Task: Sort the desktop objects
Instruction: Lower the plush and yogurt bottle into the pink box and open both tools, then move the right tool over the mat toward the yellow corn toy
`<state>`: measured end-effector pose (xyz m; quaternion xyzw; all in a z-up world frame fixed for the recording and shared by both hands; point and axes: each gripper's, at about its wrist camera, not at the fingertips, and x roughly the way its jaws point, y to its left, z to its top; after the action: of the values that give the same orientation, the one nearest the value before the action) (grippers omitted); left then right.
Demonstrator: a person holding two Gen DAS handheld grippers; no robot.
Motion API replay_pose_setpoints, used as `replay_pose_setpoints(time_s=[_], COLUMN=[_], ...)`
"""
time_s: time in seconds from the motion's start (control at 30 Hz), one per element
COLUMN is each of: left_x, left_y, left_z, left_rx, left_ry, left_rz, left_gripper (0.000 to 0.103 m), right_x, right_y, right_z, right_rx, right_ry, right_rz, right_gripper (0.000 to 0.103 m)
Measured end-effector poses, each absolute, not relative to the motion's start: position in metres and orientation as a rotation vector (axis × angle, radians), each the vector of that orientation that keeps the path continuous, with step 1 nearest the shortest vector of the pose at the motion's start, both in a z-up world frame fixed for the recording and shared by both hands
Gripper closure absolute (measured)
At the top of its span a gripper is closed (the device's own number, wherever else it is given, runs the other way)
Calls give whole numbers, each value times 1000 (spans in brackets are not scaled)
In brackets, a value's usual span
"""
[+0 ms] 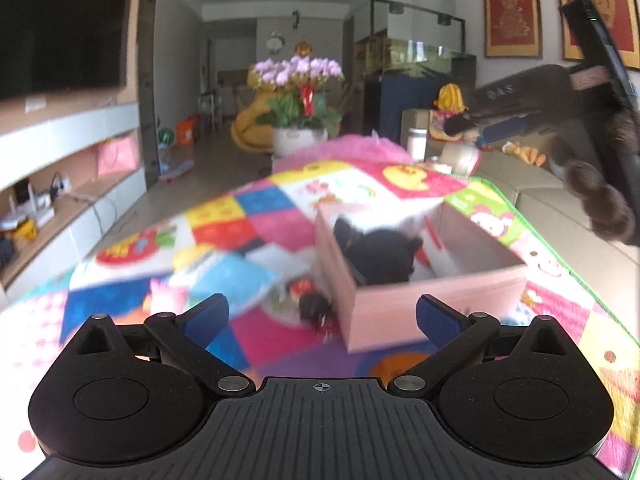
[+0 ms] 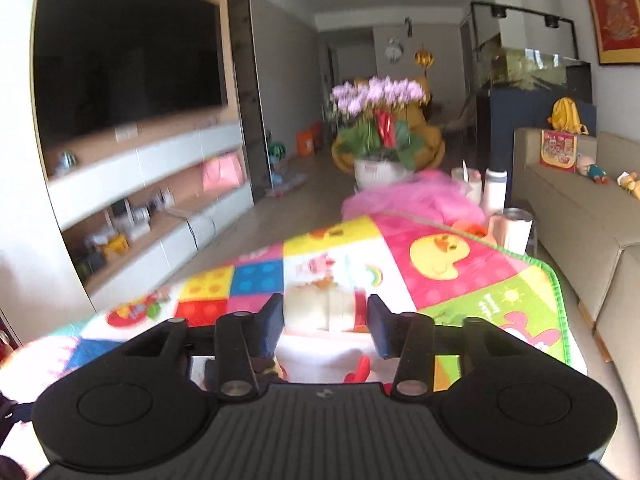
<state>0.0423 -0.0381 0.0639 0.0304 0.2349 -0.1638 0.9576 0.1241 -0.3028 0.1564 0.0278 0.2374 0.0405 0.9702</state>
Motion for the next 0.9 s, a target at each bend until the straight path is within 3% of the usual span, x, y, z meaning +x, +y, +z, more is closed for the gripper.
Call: replay_pose_setpoints(time_s=[0.33,0.37,0.47,0.57,0.63,0.7,0.9], left_x=[21,20,16,14,11,8,4], left_y=[11,17,37,56,68,73,72], left_z=[21,20,15,11,11,11,11], left_rx=[-1,-1,-50,-138,-208,-233,-236], left_ry=[564,560,551,550,535,521,494], left_rz=[-181,-154,-82,-34,-32,-28,-54], left_gripper=[0,0,0,0,0,0,0], right_x=[146,146,142,147,162,184,255], right_y=[-248,-239,-194,-150,-122,-99,-55], right_z=[121,121,119,116,113,108,73], right_rx=[4,-17,-142,-180,-164,-128,-107], right_ry=[607,608,605,646,696,751,854], right_rz=[160,175,210,331,394,418,320], right_gripper=[35,37,56,57,55,35,33])
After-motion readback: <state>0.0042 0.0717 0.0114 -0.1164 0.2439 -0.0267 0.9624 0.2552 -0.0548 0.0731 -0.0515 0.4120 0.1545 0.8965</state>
